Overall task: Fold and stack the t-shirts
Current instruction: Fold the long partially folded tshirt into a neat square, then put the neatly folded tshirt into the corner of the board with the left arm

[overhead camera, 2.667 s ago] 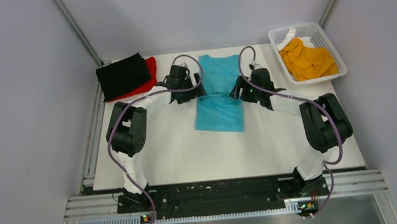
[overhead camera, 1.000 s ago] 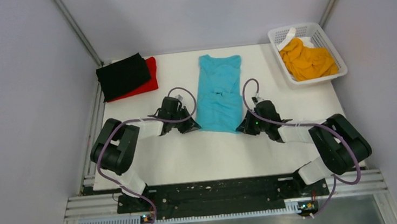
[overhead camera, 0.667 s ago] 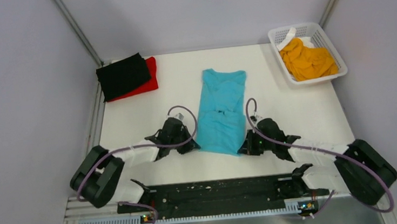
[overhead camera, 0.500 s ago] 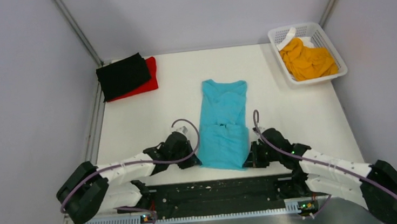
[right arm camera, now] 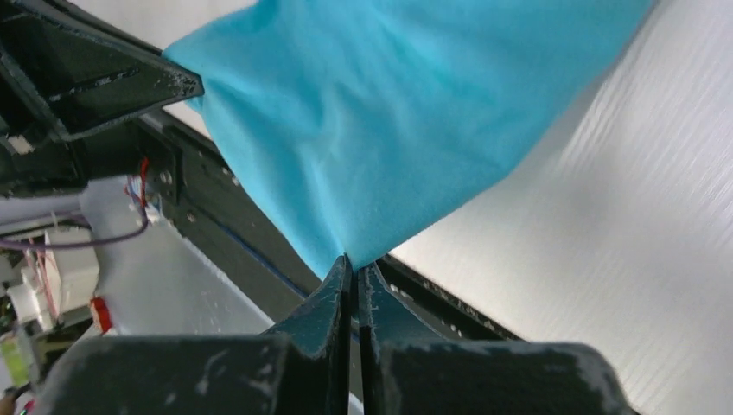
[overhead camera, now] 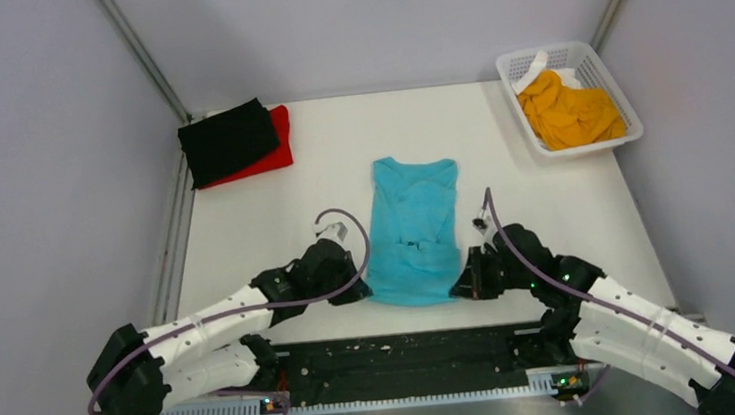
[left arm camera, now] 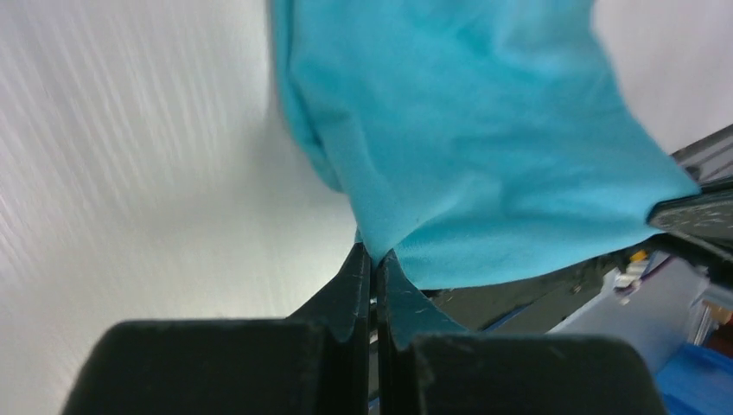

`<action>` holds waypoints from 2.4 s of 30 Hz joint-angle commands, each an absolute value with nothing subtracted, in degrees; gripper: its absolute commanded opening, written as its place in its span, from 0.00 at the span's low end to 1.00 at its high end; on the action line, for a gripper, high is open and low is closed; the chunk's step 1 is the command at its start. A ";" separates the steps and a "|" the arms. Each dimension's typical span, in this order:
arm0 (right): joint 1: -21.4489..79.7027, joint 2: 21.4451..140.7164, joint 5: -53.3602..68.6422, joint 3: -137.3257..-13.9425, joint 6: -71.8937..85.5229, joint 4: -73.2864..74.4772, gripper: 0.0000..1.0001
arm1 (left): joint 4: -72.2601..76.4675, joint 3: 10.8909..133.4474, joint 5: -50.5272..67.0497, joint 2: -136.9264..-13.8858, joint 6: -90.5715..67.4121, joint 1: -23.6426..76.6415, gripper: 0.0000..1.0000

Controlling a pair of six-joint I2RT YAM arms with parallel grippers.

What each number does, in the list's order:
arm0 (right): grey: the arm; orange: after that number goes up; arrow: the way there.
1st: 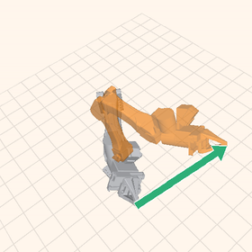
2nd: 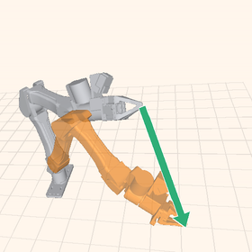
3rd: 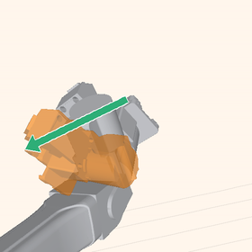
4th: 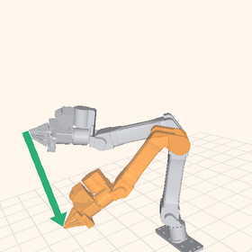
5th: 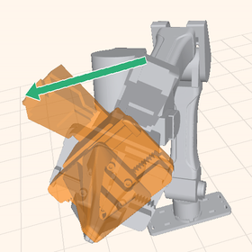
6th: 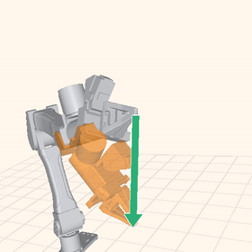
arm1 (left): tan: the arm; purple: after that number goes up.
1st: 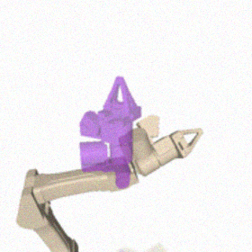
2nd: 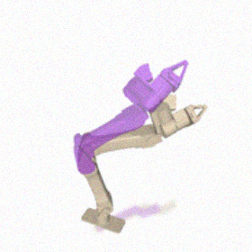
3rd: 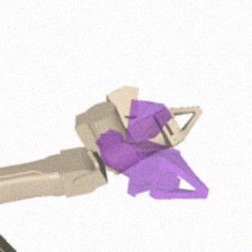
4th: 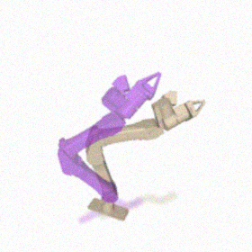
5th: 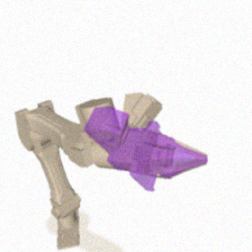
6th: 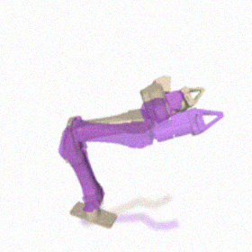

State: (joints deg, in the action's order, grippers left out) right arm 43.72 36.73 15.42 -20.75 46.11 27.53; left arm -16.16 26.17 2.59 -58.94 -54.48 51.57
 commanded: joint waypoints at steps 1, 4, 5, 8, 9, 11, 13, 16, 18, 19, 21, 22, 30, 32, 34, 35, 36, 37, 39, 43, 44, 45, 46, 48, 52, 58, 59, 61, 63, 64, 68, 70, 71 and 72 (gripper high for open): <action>43.88 41.46 3.47 -30.23 40.52 29.60 0.00 | -17.38 35.46 -9.03 -56.61 -49.24 51.42 0.00; 42.54 44.55 -4.19 -35.31 38.86 28.60 0.00 | -13.76 38.74 -12.50 -58.70 -47.15 50.20 0.00; 41.02 45.16 -4.03 -36.53 38.16 27.47 0.00 | -13.78 40.66 -12.98 -59.95 -46.78 48.67 0.00; 35.06 47.05 2.30 -38.46 36.04 21.98 0.00 | -14.85 46.89 -12.68 -64.63 -45.86 43.88 0.00; 32.58 47.96 5.03 -38.73 35.71 20.12 0.00 | -14.82 48.66 -10.61 -66.20 -45.65 42.03 0.00; 28.21 50.04 10.52 -38.93 35.60 16.45 0.00 | -13.19 51.80 -8.20 -69.28 -44.66 39.38 0.00; 24.92 52.50 15.05 -39.46 35.51 13.04 0.00 | -13.10 54.70 -8.05 -71.84 -43.65 37.81 0.00; 21.78 56.38 17.58 -42.15 34.38 10.96 0.00 | -13.02 58.38 -8.64 -75.23 -42.78 35.87 0.00; 20.14 59.27 18.82 -44.54 33.22 10.67 0.00 | -12.58 60.50 -7.67 -77.12 -41.91 34.77 0.00; 19.37 60.43 19.63 -45.62 32.71 10.54 0.00 | -12.73 61.67 -7.05 -78.10 -41.05 34.51 0.00; 17.77 62.96 21.21 -47.44 32.31 9.95 0.00 | -13.64 64.75 -7.90 -79.94 -39.68 33.93 0.00; 17.15 63.80 21.61 -48.06 32.20 9.58 0.00 | -14.02 65.91 -8.13 -80.80 -39.43 33.73 0.00; 13.56 71.87 25.11 -51.06 31.29 6.84 0.00 | -15.12 72.58 -8.08 -88.56 -37.40 30.34 0.00; 12.59 73.69 25.20 -51.38 31.31 6.07 0.00 | -14.26 73.68 -7.22 -90.96 -36.79 29.50 0.00; 12.04 75.08 24.83 -51.61 31.16 5.22 0.00 | -14.91 75.86 -6.32 -94.62 -36.22 28.70 0.00; 11.73 75.94 24.57 -51.84 30.99 5.16 0.00 | -15.27 77.06 -6.13 -96.42 -35.98 28.43 0.00; 11.45 76.84 24.45 -52.00 30.99 4.98 0.00 | -15.85 78.49 -5.89 -97.95 -35.68 28.20 0.00; 11.06 77.73 24.44 -52.00 31.13 4.30 0.00 | -16.32 79.76 -5.61 -99.61 -35.42 28.05 0.00; 10.05 79.87 24.80 -52.12 31.28 2.65 0.00 | -16.64 82.40 -5.86 -102.15 -34.96 27.81 0.00; 9.19 83.95 24.50 -52.02 32.02 -2.69 0.00 | -17.08 85.29 -10.15 -105.92 -35.46 27.51 0.00; 9.04 84.99 23.83 -52.34 32.12 -3.81 0.00 | -17.15 86.04 -10.92 -106.85 -35.70 27.30 0.00; 8.92 86.24 23.10 -53.01 32.22 -4.31 0.00 | -17.10 86.79 -10.58 -107.92 -35.70 27.19 0.00; 8.76 87.74 22.59 -53.84 32.25 -4.38 0.00 | -16.95 87.64 -10.08 -108.89 -35.58 27.04 0.00; 8.22 90.48 22.46 -54.75 33.34 -5.31 0.00 | -16.77 89.78 -8.72 -111.30 -34.91 26.69 0.01; 6.70 95.65 22.59 -58.15 34.83 -8.58 0.22 | -19.62 96.92 -10.10 -117.71 -34.21 26.02 0.30; 5.89 95.65 18.45 -66.12 32.11 -0.75 0.96 | -27.53 108.78 -9.82 -120.55 -29.87 25.16 0.99; 5.89 94.16 18.39 -65.26 32.03 -0.78 0.99 | -26.78 107.05 -9.00 -119.33 -29.62 25.23 0.99; 5.88 91.00 19.18 -61.82 32.08 -1.87 0.99 | -22.99 101.26 -6.60 -116.49 -28.85 25.22 0.99; 5.87 87.69 20.41 -56.58 31.81 -2.69 0.99 | -20.40 95.71 -3.67 -114.22 -27.47 25.20 0.99; 5.88 85.89 21.15 -54.13 31.57 -2.96 0.99 | -19.97 93.82 -2.10 -113.69 -26.70 25.21 0.99; 5.84 78.79 24.14 -45.00 31.24 -4.36 0.99 | -20.76 90.38 1.95 -114.85 -25.54 25.20 0.99; 5.89 75.16 25.35 -41.68 30.93 -4.30 0.99 | -21.89 90.86 3.22 -116.64 -25.27 25.22 0.98; 5.83 73.26 25.69 -40.51 30.63 -3.87 0.99 | -22.50 91.54 4.22 -117.57 -25.09 25.22 0.97; 5.85 71.59 25.89 -39.57 30.28 -3.22 0.99 | -23.24 92.43 5.03 -118.80 -25.05 25.18 0.96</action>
